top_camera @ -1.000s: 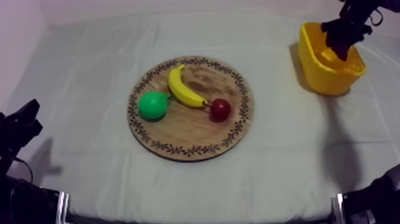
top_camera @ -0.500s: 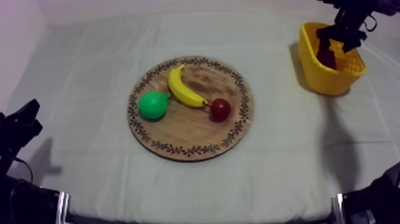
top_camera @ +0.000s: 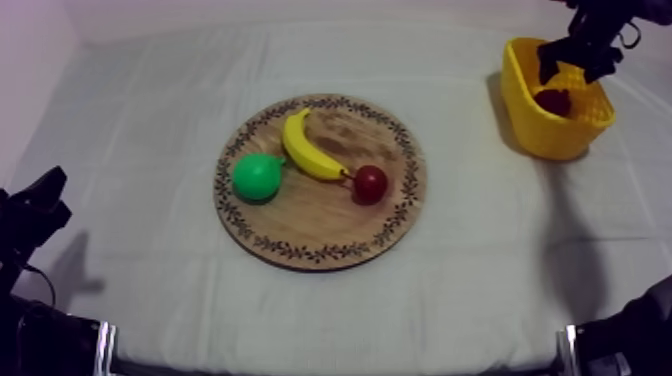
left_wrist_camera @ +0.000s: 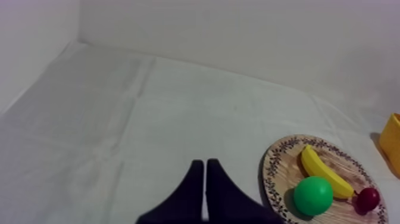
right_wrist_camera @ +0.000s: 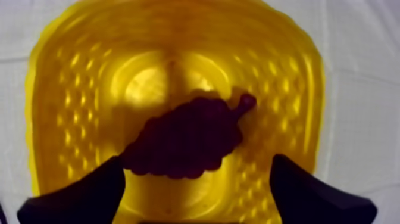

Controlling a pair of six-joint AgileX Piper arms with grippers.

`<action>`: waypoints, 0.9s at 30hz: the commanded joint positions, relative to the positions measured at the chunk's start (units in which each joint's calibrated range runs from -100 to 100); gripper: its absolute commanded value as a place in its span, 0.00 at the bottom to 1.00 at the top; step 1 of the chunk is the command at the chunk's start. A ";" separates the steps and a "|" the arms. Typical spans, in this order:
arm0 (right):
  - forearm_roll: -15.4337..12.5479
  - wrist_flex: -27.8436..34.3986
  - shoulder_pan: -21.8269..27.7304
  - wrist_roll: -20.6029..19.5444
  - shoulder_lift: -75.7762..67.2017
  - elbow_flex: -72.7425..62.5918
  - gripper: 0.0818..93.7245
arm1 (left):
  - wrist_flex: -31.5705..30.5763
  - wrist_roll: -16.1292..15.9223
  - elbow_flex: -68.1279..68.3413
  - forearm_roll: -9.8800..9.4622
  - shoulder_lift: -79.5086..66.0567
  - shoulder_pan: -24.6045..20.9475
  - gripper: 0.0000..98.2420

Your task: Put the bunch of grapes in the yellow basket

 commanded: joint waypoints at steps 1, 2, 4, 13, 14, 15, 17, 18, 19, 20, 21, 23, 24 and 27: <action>0.02 -0.32 0.08 -0.10 -1.70 0.72 0.72 | -0.01 0.01 -0.02 -0.02 0.00 0.00 0.00; 0.02 -0.44 0.12 -0.07 -2.53 1.18 0.71 | -0.01 0.01 -0.02 -0.02 0.00 0.00 0.00; 0.12 -0.84 0.22 -0.12 -4.15 2.21 0.69 | -0.01 0.01 -0.02 -0.02 0.00 0.00 0.00; 0.78 -5.20 1.04 -0.86 -13.29 10.28 0.54 | -0.01 0.01 -0.02 -0.02 0.00 0.00 0.00; 0.84 -5.61 1.14 -0.88 -14.41 11.24 0.53 | -0.01 0.01 -0.02 -0.02 0.00 0.00 0.00; 0.95 -5.99 1.20 -0.92 -15.57 12.28 0.52 | -0.01 0.01 -0.02 -0.02 0.00 0.00 0.00; 1.25 -6.85 1.25 -1.03 -17.98 14.49 0.51 | -0.01 0.01 -0.02 -0.02 0.00 0.00 0.00; 1.49 -7.41 1.26 -1.19 -19.22 15.69 0.50 | -0.01 0.01 -0.02 -0.02 0.00 0.00 0.00; 1.67 -7.95 1.26 -1.30 -20.46 16.89 0.50 | -0.01 0.01 -0.02 -0.02 0.00 0.00 0.00; 1.79 -8.38 1.26 -1.36 -21.72 18.07 0.49 | -0.01 0.01 -0.02 -0.02 0.00 0.00 0.00; 1.82 -8.70 1.27 -1.34 -22.98 19.20 0.48 | -0.01 0.01 -0.02 -0.02 0.00 0.00 0.00; 1.80 -9.11 1.27 -1.30 -25.40 21.29 0.47 | -0.01 0.01 -0.02 -0.02 0.00 0.00 0.00; 1.80 -9.28 1.27 -1.29 -26.52 22.29 0.46 | -0.01 0.01 -0.02 -0.02 0.00 0.00 0.00; 1.96 -9.74 1.27 -1.30 -29.74 25.20 0.44 | -0.01 0.01 -0.02 -0.02 0.00 0.00 0.00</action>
